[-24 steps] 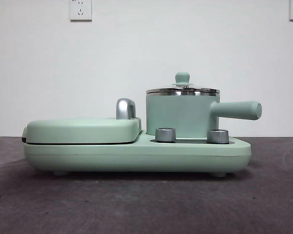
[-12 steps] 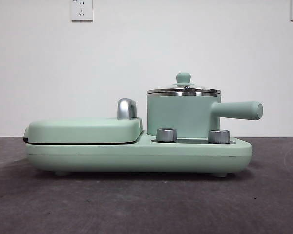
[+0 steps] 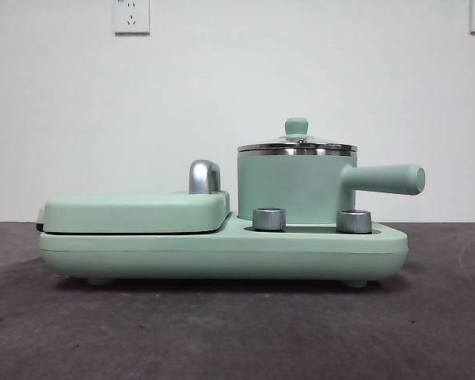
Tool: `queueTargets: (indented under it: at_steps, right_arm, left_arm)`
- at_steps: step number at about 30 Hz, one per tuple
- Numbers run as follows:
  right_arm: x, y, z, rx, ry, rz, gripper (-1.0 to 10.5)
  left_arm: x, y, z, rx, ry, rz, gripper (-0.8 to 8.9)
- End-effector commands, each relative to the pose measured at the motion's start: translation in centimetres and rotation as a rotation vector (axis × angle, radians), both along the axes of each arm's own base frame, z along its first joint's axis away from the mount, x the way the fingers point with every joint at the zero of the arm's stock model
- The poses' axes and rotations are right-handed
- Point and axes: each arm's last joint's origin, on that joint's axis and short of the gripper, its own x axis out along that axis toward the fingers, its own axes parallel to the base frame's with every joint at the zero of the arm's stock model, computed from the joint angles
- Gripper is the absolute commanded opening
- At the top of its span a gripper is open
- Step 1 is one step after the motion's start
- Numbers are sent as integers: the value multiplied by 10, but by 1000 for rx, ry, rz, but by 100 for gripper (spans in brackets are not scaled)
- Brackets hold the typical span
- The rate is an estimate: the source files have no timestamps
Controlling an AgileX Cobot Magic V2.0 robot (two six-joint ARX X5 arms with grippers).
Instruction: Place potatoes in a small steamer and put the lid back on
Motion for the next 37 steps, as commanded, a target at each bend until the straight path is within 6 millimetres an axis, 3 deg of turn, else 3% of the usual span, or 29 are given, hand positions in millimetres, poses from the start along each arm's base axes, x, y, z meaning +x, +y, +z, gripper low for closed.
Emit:
queueTargets:
  at_steps: [1, 12, 37]
  right_arm:
    - [0, 1, 3, 2, -17, 12, 11]
    - [0, 1, 3, 3, -17, 12, 10]
    - [0, 1, 3, 3, -18, 12, 11]
  left_arm:
    - [0, 1, -10, 10, -11, 4, 6]
    - [1, 8, -36, -19, 30, 160, 6]
    - [2, 10, -36, -11, 30, 205, 6]
